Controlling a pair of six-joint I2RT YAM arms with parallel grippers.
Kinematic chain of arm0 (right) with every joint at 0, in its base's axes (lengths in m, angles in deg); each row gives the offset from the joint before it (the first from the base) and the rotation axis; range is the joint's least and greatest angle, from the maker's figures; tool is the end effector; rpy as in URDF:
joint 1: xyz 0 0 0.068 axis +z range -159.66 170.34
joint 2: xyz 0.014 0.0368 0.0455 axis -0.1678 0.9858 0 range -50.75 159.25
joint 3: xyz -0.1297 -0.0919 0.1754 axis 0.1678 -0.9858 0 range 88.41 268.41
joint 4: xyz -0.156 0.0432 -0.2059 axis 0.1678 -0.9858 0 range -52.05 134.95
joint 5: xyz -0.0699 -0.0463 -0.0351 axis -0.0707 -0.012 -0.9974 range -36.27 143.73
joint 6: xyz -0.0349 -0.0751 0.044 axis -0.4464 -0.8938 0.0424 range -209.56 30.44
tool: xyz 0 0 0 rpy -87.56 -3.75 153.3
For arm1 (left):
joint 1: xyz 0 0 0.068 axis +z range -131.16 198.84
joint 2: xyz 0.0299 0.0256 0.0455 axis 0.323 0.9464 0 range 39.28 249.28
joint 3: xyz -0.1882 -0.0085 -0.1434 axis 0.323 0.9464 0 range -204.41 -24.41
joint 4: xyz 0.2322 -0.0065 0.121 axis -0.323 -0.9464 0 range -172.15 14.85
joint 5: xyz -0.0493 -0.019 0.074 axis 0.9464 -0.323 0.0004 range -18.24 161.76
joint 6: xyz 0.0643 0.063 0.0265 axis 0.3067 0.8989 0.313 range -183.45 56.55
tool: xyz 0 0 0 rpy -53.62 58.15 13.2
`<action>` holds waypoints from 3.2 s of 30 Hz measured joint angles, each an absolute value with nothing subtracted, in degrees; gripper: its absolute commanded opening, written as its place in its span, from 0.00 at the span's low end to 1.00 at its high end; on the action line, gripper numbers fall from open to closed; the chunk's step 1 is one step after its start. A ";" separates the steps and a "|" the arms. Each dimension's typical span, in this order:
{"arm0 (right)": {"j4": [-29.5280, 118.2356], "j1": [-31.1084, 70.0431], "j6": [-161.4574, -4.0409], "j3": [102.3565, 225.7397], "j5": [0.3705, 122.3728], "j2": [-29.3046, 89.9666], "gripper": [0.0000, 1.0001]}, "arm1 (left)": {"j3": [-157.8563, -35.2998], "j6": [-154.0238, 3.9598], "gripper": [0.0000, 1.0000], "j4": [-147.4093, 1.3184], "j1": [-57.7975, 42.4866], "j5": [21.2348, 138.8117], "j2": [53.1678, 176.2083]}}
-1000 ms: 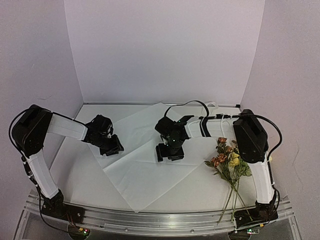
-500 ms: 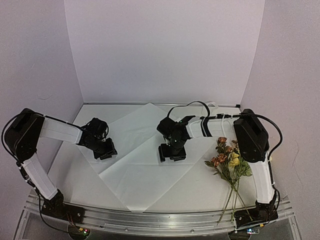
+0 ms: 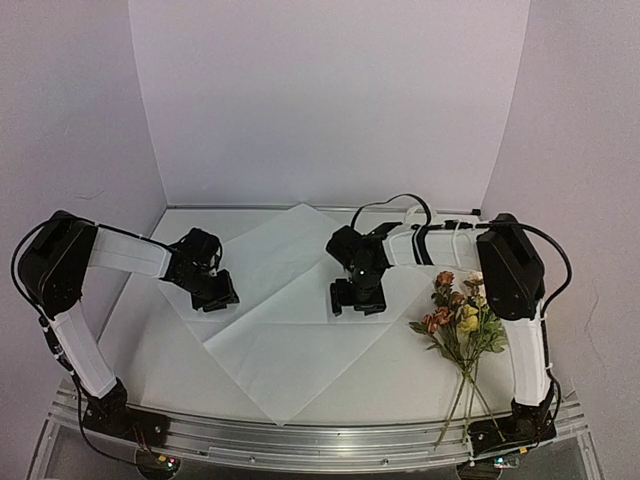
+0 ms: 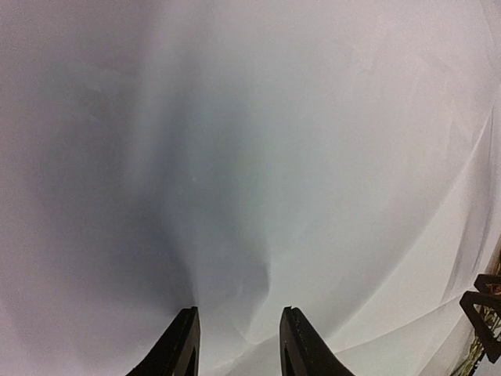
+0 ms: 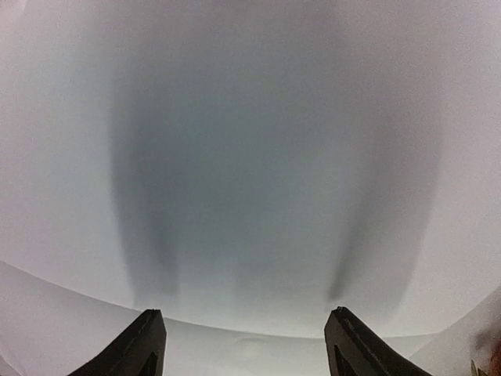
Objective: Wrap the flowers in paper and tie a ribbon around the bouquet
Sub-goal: Pick up the fake flower from the corner of the board, then place the fake flower on the flattened wrapping paper.
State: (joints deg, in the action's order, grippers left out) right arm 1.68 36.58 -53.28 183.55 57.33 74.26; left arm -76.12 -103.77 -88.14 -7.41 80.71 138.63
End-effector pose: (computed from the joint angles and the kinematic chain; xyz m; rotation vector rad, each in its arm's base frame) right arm 0.2995 0.3204 0.0771 -0.2688 2.9282 0.3567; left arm 0.3026 -0.1639 0.0587 -0.2797 2.7266 -0.5734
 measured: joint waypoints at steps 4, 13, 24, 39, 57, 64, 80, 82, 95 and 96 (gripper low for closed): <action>-0.51 36.46 -52.57 182.35 53.97 67.44 0.95 | -79.94 -102.24 0.45 -90.95 -7.19 80.89 138.63; -0.98 34.85 -46.54 158.70 43.77 35.00 0.98 | -84.92 -100.98 0.50 -91.63 -7.09 84.60 135.77; -7.69 34.36 -33.89 131.03 42.54 15.71 0.98 | -84.70 -101.32 0.53 -91.66 -7.13 89.59 131.22; 4.44 32.57 -27.80 119.46 48.36 22.96 0.77 | -84.68 -101.45 0.53 -91.68 -7.13 91.75 130.15; -2.37 31.73 -30.19 123.75 46.65 14.34 0.00 | -83.48 -103.89 0.52 -91.71 -7.13 91.60 130.04; -11.69 31.73 -33.49 140.23 42.60 12.26 0.00 | -83.10 -104.20 0.53 -91.71 -7.13 91.08 130.06; -2.79 31.70 -41.69 177.66 44.87 43.89 0.00 | -84.83 -108.95 0.39 -81.29 -10.01 95.42 141.60; -0.07 31.68 -42.02 181.28 46.39 47.77 0.00 | -84.83 -109.96 0.38 -79.85 -11.11 96.08 143.87; 12.07 31.68 -42.58 190.91 53.94 62.74 0.00 | -83.70 -112.97 0.34 -75.88 -13.73 94.22 149.30; 12.65 31.68 -42.56 191.54 54.43 63.71 0.00 | -83.35 -112.99 0.34 -75.86 -13.81 94.09 149.30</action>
